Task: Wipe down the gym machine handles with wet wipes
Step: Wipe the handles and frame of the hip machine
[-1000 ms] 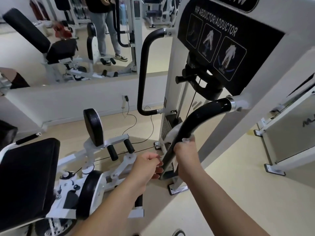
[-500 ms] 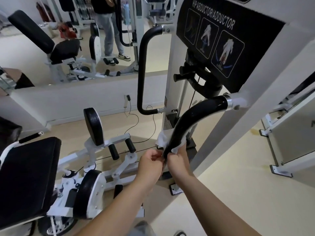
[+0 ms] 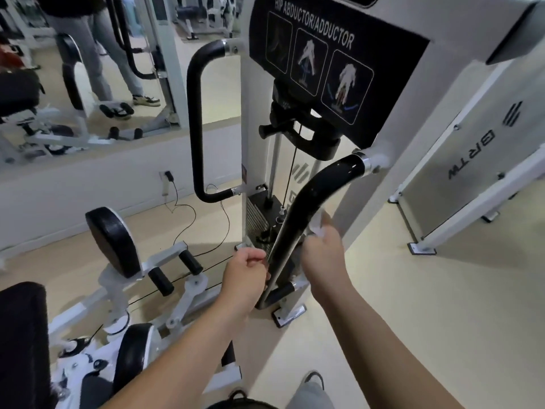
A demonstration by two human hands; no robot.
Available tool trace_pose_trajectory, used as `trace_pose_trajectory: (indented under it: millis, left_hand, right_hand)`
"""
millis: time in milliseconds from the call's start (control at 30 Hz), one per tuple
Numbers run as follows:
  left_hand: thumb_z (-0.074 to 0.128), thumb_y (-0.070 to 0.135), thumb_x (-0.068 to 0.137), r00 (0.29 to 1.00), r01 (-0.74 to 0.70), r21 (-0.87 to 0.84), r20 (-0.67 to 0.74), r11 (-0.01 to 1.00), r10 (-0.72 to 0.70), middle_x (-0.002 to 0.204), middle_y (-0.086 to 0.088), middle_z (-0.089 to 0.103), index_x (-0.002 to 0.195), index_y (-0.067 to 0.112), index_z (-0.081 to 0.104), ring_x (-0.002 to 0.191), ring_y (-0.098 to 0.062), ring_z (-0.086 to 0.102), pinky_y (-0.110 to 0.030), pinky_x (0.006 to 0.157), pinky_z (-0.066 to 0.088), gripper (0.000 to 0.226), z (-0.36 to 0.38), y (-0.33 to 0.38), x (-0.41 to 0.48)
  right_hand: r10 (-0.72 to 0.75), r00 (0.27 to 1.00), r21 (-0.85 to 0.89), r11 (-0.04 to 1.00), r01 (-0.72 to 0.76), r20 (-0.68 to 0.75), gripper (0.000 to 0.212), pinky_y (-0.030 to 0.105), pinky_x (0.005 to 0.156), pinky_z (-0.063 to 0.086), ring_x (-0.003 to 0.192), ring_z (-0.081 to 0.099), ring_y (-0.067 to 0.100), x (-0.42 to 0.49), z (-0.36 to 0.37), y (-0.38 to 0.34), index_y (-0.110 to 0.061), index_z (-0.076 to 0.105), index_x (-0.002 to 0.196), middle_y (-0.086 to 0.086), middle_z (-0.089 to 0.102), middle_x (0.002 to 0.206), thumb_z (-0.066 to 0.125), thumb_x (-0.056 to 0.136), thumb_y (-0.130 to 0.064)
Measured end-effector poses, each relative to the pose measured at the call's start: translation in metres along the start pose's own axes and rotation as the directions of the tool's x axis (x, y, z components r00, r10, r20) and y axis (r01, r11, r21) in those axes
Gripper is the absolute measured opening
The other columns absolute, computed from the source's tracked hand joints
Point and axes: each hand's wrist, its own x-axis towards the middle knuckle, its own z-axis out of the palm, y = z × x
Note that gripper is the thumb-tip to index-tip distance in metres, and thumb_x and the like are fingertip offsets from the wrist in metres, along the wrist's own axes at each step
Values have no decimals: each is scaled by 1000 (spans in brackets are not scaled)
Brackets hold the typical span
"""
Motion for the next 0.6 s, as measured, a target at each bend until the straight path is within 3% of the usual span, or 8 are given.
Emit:
trace_pose_trajectory:
  millis: [100, 200, 300, 333, 400, 467, 533, 600]
  left_hand:
    - [50, -1, 100, 997, -31, -33, 72, 999, 33, 91, -11, 71, 103, 18, 66, 74, -20, 63, -35, 69, 52, 25, 6, -9, -2]
    - [52, 3, 99, 999, -28, -2, 44, 1000, 28, 95, -4, 72, 103, 23, 66, 79, -19, 66, -37, 72, 56, 25, 1, -19, 3]
    - [56, 6, 98, 1000, 4, 2, -20, 1000, -4, 96, -3, 73, 99, 27, 65, 83, -21, 69, -45, 81, 60, 24, -1, -28, 8]
    - [56, 6, 98, 1000, 11, 2, -27, 1000, -11, 96, -3, 73, 99, 27, 65, 83, -22, 69, -46, 83, 60, 23, 0, -29, 9]
    - [57, 8, 99, 1000, 24, 17, -20, 1000, -24, 96, -2, 73, 100, 27, 65, 87, -23, 70, -45, 83, 59, 20, 2, -32, 12]
    - [58, 10, 100, 999, 40, 30, -10, 999, -40, 96, 0, 73, 101, 28, 66, 89, -23, 71, -41, 80, 60, 20, 2, -35, 14]
    - [57, 7, 99, 999, 51, 22, -10, 998, -51, 97, -3, 74, 102, 25, 66, 85, -22, 71, -40, 77, 59, 21, -1, -37, 16]
    - [56, 5, 99, 997, 73, -7, -20, 997, -74, 96, -5, 73, 103, 23, 66, 78, -19, 69, -36, 72, 58, 21, -2, -38, 20]
  right_hand:
    - [-127, 988, 29, 992, 125, 86, 62, 20, 75, 54, 92, 66, 6, -2, 18, 11, -23, 46, 141, 3, 65, 103, 43, 83, 0]
    - [-167, 978, -25, 985, 172, 123, 69, 23, 86, 55, 101, 63, 1, 10, 18, 31, -28, 38, 143, -7, 62, 109, 46, 77, -8]
    - [-64, 966, -158, 982, 106, 252, 60, 31, 87, 56, 101, 63, 7, 16, 15, 52, -33, 41, 132, -7, 62, 107, 55, 80, -7]
    - [3, 951, -201, 978, 62, 308, 55, 33, 82, 58, 97, 64, 8, 16, 16, 62, -35, 42, 126, -2, 62, 106, 57, 83, -3]
    - [131, 906, -248, 968, -30, 403, 48, 50, 79, 61, 91, 68, 21, 16, 20, 85, -34, 43, 115, 17, 60, 105, 57, 88, 3]
    - [187, 892, -235, 967, -94, 412, 41, 59, 76, 60, 92, 68, 33, 14, 24, 90, -30, 46, 115, 23, 60, 108, 54, 89, 1]
    - [171, 937, -147, 980, -131, 304, 45, 42, 64, 59, 85, 65, 26, 12, 25, 67, -24, 49, 118, 16, 63, 103, 45, 86, 7]
    - [55, 983, 44, 997, -64, 173, 46, 28, 62, 52, 81, 64, 18, 14, 21, 40, -21, 53, 113, 2, 66, 87, 40, 83, 11]
